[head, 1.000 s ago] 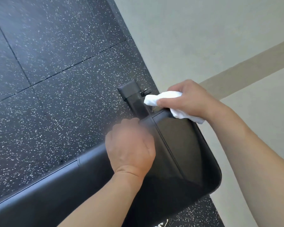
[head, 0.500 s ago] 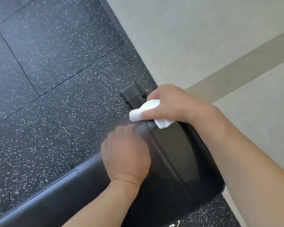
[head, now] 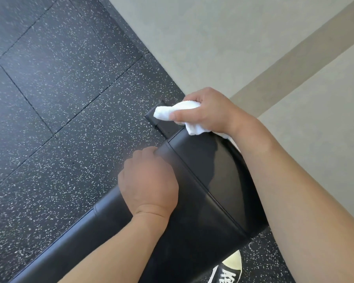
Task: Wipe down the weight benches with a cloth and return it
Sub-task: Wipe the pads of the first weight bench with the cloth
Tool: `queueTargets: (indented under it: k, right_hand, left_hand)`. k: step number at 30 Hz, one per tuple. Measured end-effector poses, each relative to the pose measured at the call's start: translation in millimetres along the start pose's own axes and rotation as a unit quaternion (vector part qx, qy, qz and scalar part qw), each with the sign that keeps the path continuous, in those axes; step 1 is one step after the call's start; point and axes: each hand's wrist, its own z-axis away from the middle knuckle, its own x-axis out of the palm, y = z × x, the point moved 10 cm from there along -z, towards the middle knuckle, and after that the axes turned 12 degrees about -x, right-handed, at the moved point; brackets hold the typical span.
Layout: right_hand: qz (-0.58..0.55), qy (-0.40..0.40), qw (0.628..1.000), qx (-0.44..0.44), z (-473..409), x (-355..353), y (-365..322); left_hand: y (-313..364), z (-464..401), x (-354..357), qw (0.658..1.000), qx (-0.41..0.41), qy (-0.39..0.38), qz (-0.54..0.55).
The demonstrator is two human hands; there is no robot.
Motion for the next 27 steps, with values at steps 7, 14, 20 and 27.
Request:
queueTargets:
  k: [7,14,20,27]
  right_hand:
    - [0.067,0.230,0.971,-0.020,129,-47,49]
    - [0.088,0.215,0.972,-0.015,134,-47,45]
    - [0.021,0.210,0.976,-0.051,99,-47,44]
    - [-0.055,0.276,0.959,-0.022,226,-47,122]
  left_hand:
    - [2,1,1,1.000,-0.001,-0.007,-0.019]
    - [0,2,0,1.000,-0.007,0.002,-0.007]
    - [-2,2,3,1.000,-0.014,0.003,0.003]
    - [-5,1,2,1.000,-0.008,0.004,0.023]
